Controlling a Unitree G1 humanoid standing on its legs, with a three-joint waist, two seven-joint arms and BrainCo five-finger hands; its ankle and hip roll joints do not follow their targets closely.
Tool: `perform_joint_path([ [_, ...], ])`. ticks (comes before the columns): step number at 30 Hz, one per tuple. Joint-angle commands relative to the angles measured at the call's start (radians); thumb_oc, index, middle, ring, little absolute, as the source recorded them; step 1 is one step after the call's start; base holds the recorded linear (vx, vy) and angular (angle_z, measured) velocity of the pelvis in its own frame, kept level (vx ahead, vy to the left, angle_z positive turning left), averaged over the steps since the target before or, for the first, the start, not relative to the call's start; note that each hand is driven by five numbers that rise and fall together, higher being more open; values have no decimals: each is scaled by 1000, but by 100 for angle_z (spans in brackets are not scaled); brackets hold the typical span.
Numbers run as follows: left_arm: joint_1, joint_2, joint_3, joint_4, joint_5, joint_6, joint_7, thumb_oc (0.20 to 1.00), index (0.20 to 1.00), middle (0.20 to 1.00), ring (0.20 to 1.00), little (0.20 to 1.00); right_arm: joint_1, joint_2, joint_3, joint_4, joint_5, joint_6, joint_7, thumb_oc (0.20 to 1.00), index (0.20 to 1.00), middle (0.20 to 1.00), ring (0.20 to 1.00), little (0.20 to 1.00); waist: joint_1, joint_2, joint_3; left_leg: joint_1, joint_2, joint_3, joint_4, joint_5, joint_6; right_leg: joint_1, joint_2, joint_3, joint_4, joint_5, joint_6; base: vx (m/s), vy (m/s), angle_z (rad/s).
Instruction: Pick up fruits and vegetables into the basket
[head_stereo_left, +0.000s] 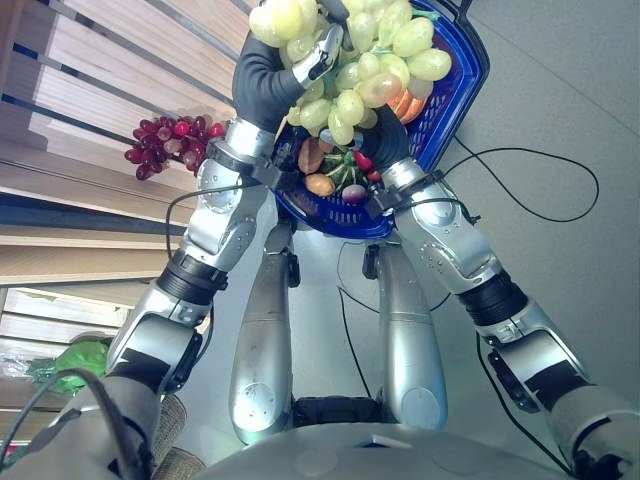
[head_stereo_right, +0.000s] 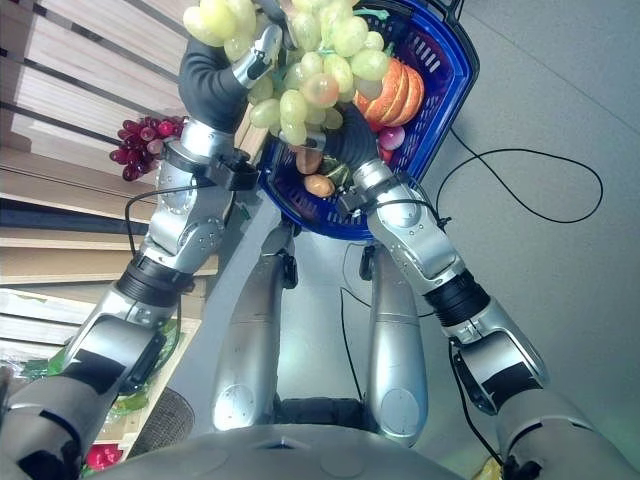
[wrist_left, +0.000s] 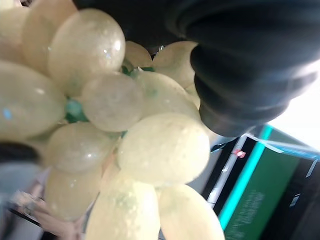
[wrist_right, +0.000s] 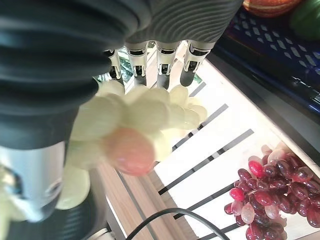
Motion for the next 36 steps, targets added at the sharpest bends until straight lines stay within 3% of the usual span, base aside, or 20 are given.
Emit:
perform_joint_path([
  [1, -40, -36, -29, -159, -36, -33, -45, 200, 200, 200, 200, 200, -22, 52, 3, -106, 10, -45, -5, 1000, 1000, 1000, 1000, 1000, -2, 4, -41, 6, -37, -25, 55, -73, 18, 91, -16, -44, -95, 32, 74, -11, -21, 4],
  [7, -40, -58, -49, -171, -40, -2, -53, 200, 200, 200, 200, 200, -36, 65, 7, -111, 7, -35, -21, 1000, 1000, 1000, 1000, 1000, -2, -1, -41, 8, -38, -25, 51, -71, 21, 93, -14, -47, -100, 36, 75, -5, -9, 3],
  [8, -40, -60, -51, -171, -38, 1, -55, 200, 200, 200, 200, 200, -37, 67, 7, -111, 7, -34, -22, 934, 934, 934, 934, 934, -2, -1, -41, 8, -39, -25, 50, -71, 21, 94, -13, -47, -101, 37, 75, 0, 0, 0],
  [9, -38, -63, -53, -173, -34, 7, -56, 200, 200, 200, 200, 200, -36, 67, 7, -110, 6, -38, -22, 464, 464, 464, 464, 464, -1, -1, -41, 11, -40, -25, 47, -69, 21, 97, -14, -49, -104, 38, 75, 0, 0, 0],
  [10, -38, -65, -56, -172, -29, 8, -55, 200, 200, 200, 200, 200, -34, 69, 8, -109, 4, -41, -20, 200, 200, 200, 200, 200, -1, -1, -41, 12, -41, -25, 45, -68, 21, 99, -14, -49, -106, 39, 75, 0, 0, 0],
  [23, -25, -68, -57, -155, -10, 13, -23, 200, 200, 200, 200, 200, -27, 73, -5, -96, 3, -67, -38, 200, 200, 200, 200, 200, 0, 0, -41, 15, -45, -27, 44, -67, 24, 100, -16, -54, -109, 44, 78, -1, 0, 1],
  [32, -3, -59, -49, -132, 34, 9, 55, 200, 200, 200, 200, 200, -13, 70, -13, -98, -1, -79, -36, 200, 200, 200, 200, 200, 0, 4, -41, 16, -46, -27, 39, -64, 25, 99, -17, -55, -112, 47, 81, -1, 1, 0],
  [33, 0, -59, -50, -131, 38, 12, 71, 354, 354, 354, 354, 354, -14, 71, -14, -97, -1, -78, -37, 200, 200, 200, 200, 200, 1, 5, -41, 15, -47, -27, 39, -63, 25, 99, -17, -55, -112, 47, 81, 0, 0, 0],
  [34, 2, -61, -47, -129, 57, 13, 95, 598, 598, 598, 598, 598, -12, 72, -13, -98, -5, -79, -40, 200, 200, 200, 200, 200, 1, 6, -41, 13, -47, -27, 40, -62, 25, 96, -17, -55, -111, 47, 81, 0, 0, 0],
  [35, 3, -56, -46, -123, 62, 13, 111, 1000, 1000, 1000, 1000, 1000, -10, 69, -16, -96, -3, -82, -38, 200, 200, 200, 200, 200, 1, 6, -41, 13, -48, -27, 39, -62, 26, 97, -17, -55, -111, 47, 81, 0, 0, 0],
  [36, 6, -53, -45, -120, 66, 14, 130, 1000, 1000, 1000, 1000, 1000, -9, 65, -18, -95, 0, -85, -37, 200, 200, 200, 200, 200, 1, 6, -41, 13, -47, -28, 39, -63, 26, 97, -18, -56, -111, 47, 82, 0, 0, 0],
])
